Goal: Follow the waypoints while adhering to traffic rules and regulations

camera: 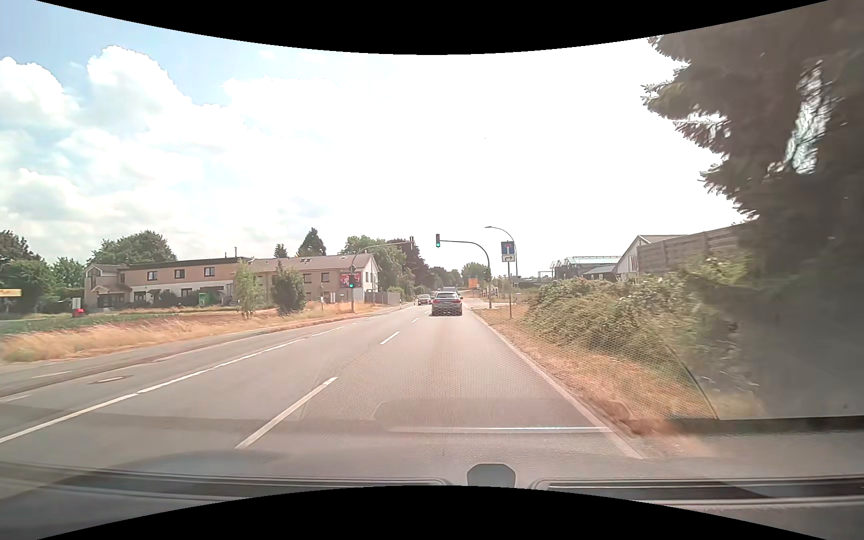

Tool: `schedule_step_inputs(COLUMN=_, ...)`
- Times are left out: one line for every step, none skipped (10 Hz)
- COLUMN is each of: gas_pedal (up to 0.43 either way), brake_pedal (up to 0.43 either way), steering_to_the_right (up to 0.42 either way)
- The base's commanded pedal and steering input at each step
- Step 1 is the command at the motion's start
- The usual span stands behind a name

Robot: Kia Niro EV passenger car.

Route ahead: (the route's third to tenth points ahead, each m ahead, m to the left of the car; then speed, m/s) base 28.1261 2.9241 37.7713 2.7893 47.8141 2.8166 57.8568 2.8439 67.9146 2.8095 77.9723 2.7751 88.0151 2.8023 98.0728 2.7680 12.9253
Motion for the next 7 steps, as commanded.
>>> schedule_step_inputs(gas_pedal=0.157, brake_pedal=0.000, steering_to_the_right=-0.004)
schedule_step_inputs(gas_pedal=0.157, brake_pedal=0.000, steering_to_the_right=-0.003)
schedule_step_inputs(gas_pedal=0.157, brake_pedal=0.000, steering_to_the_right=-0.002)
schedule_step_inputs(gas_pedal=0.150, brake_pedal=0.000, steering_to_the_right=-0.002)
schedule_step_inputs(gas_pedal=0.150, brake_pedal=0.000, steering_to_the_right=-0.002)
schedule_step_inputs(gas_pedal=0.150, brake_pedal=0.000, steering_to_the_right=-0.002)
schedule_step_inputs(gas_pedal=0.150, brake_pedal=0.000, steering_to_the_right=-0.002)
